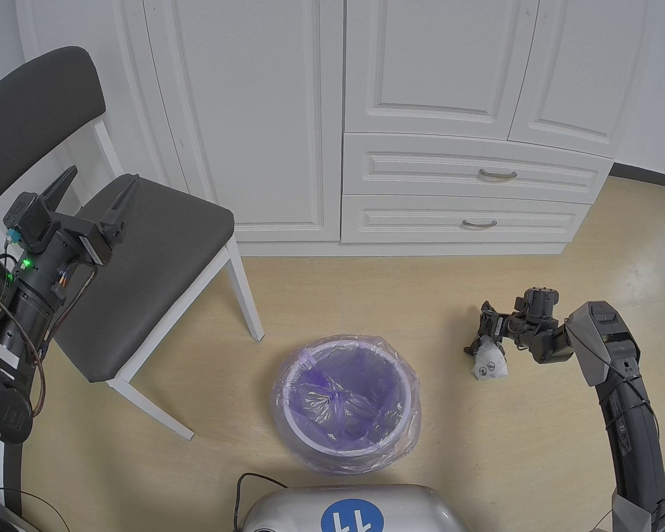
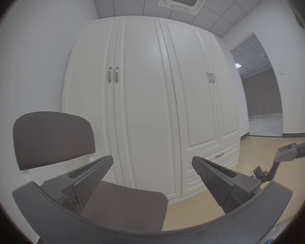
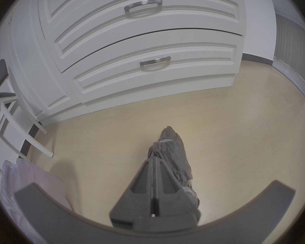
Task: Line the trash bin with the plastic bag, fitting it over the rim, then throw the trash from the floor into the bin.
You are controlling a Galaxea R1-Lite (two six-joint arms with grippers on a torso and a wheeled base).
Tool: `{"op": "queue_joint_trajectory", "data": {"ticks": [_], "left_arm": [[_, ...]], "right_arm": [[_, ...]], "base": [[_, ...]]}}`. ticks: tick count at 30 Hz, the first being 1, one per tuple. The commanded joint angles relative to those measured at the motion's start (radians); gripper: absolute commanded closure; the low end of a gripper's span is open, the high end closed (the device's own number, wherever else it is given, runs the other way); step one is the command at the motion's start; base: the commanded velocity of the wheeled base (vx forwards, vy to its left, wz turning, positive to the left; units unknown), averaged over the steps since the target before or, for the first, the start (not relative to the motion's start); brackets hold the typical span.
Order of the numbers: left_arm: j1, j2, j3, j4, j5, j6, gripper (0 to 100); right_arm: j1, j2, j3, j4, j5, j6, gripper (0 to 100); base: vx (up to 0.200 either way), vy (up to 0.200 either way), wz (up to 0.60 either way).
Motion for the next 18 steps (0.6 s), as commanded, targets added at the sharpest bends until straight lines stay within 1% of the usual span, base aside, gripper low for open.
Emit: {"op": "queue_joint_trajectory", "data": {"ticks": [1,3,7,8,13,16,18], "left_arm": [[-0.008,-0.056,0.025,0.003,-0.081,-0.007,0],[-0.008,-0.067,0.034,0.003,-0.104,-0.007,0],[-0.007,-0.046,0.03,0.001,-0.105,-0.006,0],[-0.007,-0.044,0.031,0.001,-0.105,-0.006,0],[-0.008,-0.041,0.037,0.001,-0.107,-0.004,0],[-0.008,-0.04,0.039,0.001,-0.107,-0.004,0],[-0.008,-0.04,0.039,0.001,-0.107,-0.004,0]], "right_arm": [[-0.016,-0.03,0.023,-0.001,0.002,-0.013,100],[-0.019,-0.021,0.016,-0.001,0.002,-0.016,100],[-0.022,-0.019,0.017,-0.001,0.002,-0.029,100],[-0.022,-0.019,0.019,-0.001,0.002,-0.032,0],[-0.017,-0.019,0.029,-0.001,0.002,-0.044,0],[-0.014,-0.002,0.025,0.025,-0.001,-0.082,0],[-0.014,0.001,0.014,0.057,-0.001,-0.084,0]], "base": [[0.0,0.0,0.0],[0.2,0.0,0.0],[0.2,0.0,0.0],[0.0,0.0,0.0],[0.0,0.0,0.0],[0.0,0.0,0.0],[0.0,0.0,0.0]]}}
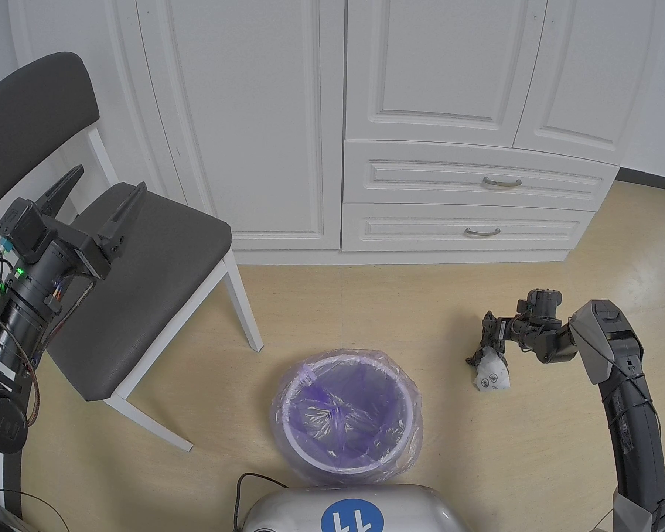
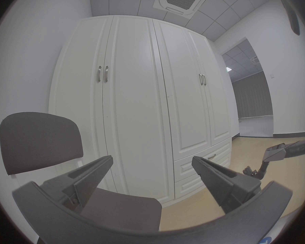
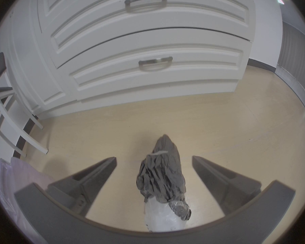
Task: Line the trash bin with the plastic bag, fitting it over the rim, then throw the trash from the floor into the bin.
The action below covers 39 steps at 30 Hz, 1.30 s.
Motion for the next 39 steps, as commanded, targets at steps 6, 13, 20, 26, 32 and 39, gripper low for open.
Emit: {"op": "queue_joint_trajectory", "data": {"ticks": [6,13,20,26,32,39], "left_arm": [[-0.006,0.001,0.008,0.0,0.0,0.005,0],[-0.008,0.006,0.007,0.0,0.0,0.005,0],[-0.006,-0.005,0.008,-0.002,0.0,0.005,0],[-0.008,-0.017,0.016,-0.002,-0.001,0.008,0],[-0.008,-0.027,0.021,-0.002,-0.001,0.009,0],[-0.008,-0.027,0.025,-0.002,-0.001,0.009,0]], "right_arm": [[0.002,0.062,-0.081,0.184,-0.019,-0.005,0],[0.004,0.059,-0.081,0.261,0.013,-0.005,0],[0.007,0.063,-0.081,0.167,0.014,0.009,0],[0.016,0.069,-0.081,0.089,0.01,0.038,0],[0.016,0.068,-0.081,0.105,0.004,0.038,100],[0.016,0.068,-0.081,0.108,-0.018,0.039,100]], "base": [[0.0,0.0,0.0],[0.0,0.0,0.0],[0.0,0.0,0.0],[0.0,0.0,0.0],[0.0,0.0,0.0],[0.0,0.0,0.0]]}}
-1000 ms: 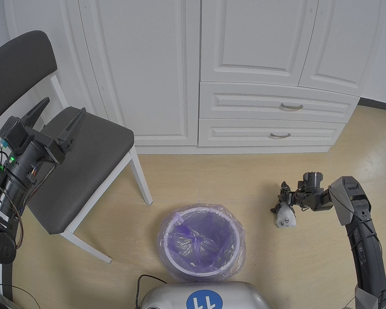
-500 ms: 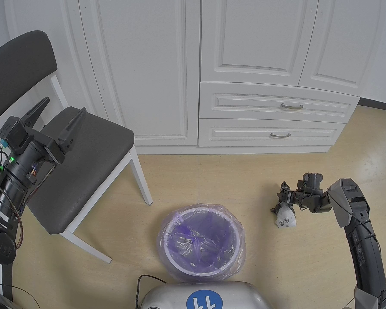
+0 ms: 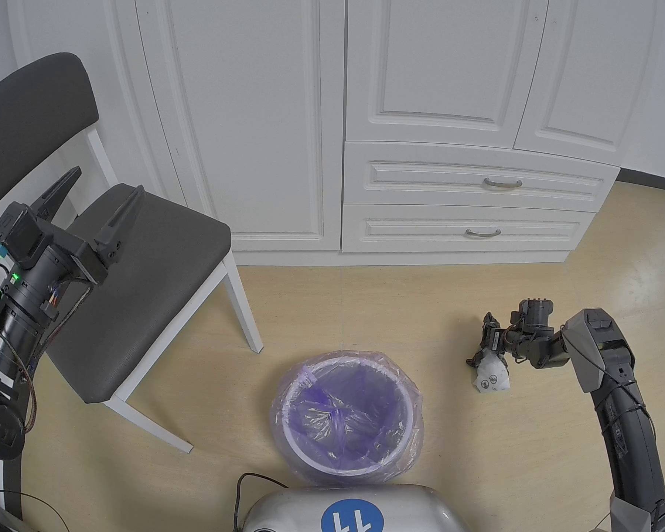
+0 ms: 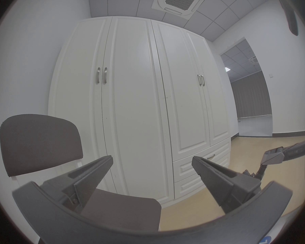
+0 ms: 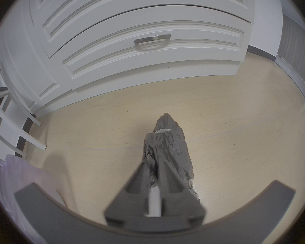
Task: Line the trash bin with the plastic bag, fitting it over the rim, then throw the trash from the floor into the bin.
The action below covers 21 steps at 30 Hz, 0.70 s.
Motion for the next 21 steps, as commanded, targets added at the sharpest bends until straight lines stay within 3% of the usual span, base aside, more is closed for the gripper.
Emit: {"op": "queue_joint_trajectory", "data": {"ticks": [1,11,15,21], "left_arm": [[0.0,-0.002,0.004,0.0,0.0,0.0,0],[-0.006,-0.002,0.015,0.0,-0.002,0.0,0],[-0.02,-0.002,0.016,0.0,-0.002,0.001,0],[-0.034,-0.003,0.021,0.0,-0.002,0.005,0]], "right_arm": [[-0.001,0.002,0.0,0.002,-0.007,0.0,100],[-0.008,-0.009,0.0,-0.07,-0.02,-0.029,100],[-0.015,-0.095,0.133,-0.179,-0.006,-0.04,100],[-0.015,-0.155,0.236,-0.206,0.016,-0.041,100]], "base": [[0.0,0.0,0.0],[0.0,0.0,0.0],[0.0,0.0,0.0],[0.0,0.0,0.0]]}}
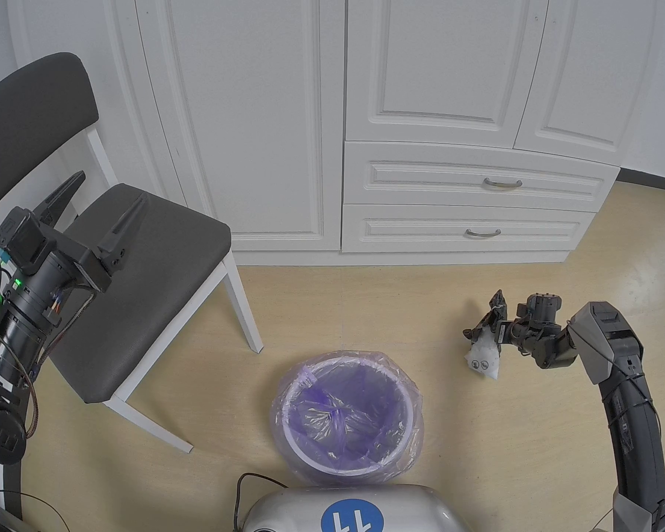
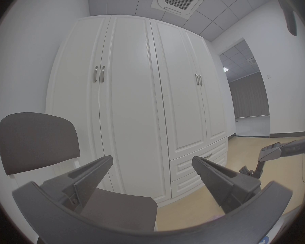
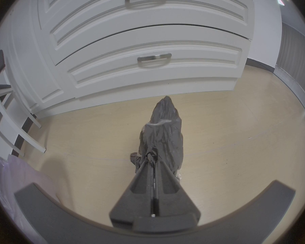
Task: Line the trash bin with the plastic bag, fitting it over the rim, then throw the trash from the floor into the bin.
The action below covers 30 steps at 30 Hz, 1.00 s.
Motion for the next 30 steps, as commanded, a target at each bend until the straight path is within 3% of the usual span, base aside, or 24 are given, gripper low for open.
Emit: {"op": "queue_joint_trajectory", "data": {"ticks": [1,10,18,25,30], "left_arm": [[-0.015,0.0,0.002,-0.001,0.001,0.002,0],[-0.016,0.004,0.005,-0.001,0.001,0.042,0],[-0.018,0.007,0.003,-0.001,0.001,0.045,0],[-0.027,0.015,0.003,-0.001,0.001,0.047,0],[-0.027,0.017,0.005,-0.001,0.001,0.047,0]], "right_arm": [[-0.003,-0.093,0.109,-0.043,0.016,-0.002,100],[0.009,-0.209,0.264,-0.101,0.057,-0.004,100],[0.098,-0.421,0.52,-0.264,0.065,-0.05,100],[0.187,-0.582,0.678,-0.324,0.056,-0.067,100],[0.247,-0.683,0.804,-0.488,0.053,-0.068,100]], "base": [[0.0,0.0,0.0],[0.0,0.0,0.0],[0.0,0.0,0.0],[0.0,0.0,0.0],[0.0,0.0,0.0]]}}
